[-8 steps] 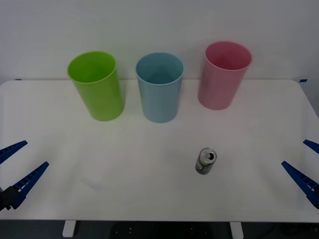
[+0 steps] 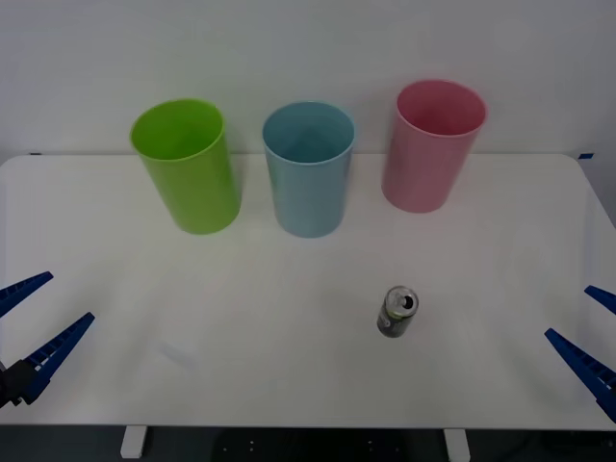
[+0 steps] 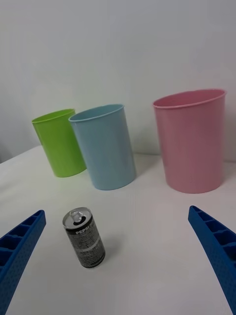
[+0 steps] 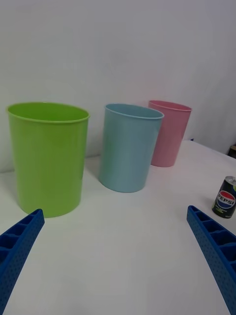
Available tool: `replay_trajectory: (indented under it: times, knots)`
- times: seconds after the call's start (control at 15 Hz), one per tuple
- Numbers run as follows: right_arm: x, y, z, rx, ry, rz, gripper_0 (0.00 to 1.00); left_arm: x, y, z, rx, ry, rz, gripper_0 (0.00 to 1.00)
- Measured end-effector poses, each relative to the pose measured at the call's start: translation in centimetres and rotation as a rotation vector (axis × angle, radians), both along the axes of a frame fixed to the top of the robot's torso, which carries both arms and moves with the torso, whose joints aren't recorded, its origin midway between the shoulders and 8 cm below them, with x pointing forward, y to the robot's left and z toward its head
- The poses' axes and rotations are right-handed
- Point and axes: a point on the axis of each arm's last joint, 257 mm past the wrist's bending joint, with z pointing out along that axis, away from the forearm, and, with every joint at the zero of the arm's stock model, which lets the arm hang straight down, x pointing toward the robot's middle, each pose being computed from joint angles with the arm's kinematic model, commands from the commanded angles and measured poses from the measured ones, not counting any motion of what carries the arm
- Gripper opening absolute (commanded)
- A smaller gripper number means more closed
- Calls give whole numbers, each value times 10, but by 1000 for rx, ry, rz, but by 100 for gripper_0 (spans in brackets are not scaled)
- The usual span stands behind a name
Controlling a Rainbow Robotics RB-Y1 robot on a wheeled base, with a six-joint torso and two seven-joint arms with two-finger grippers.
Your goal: Grasp the object on the table and drop it into the matching bin: aluminum can to the light blue bin, PET bottle to the pink bin.
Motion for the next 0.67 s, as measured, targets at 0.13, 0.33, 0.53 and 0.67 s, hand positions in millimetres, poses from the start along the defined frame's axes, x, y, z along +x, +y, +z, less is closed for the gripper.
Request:
replay_trajectory:
  times: [0.13, 0.33, 0.53, 0.67]
  knots:
    - [-9, 0, -7, -16, 20, 10, 100, 0, 0, 0, 0, 0, 0, 100]
    - [-16, 5, -13, -29, 22, 30, 100, 0, 0, 0, 0, 0, 0, 100]
    - [-19, 13, -24, -50, 28, 45, 100, 0, 0, 0, 0, 0, 0, 100]
    - [-18, 16, -37, -80, 19, 42, 100, 0, 0, 0, 0, 0, 0, 100]
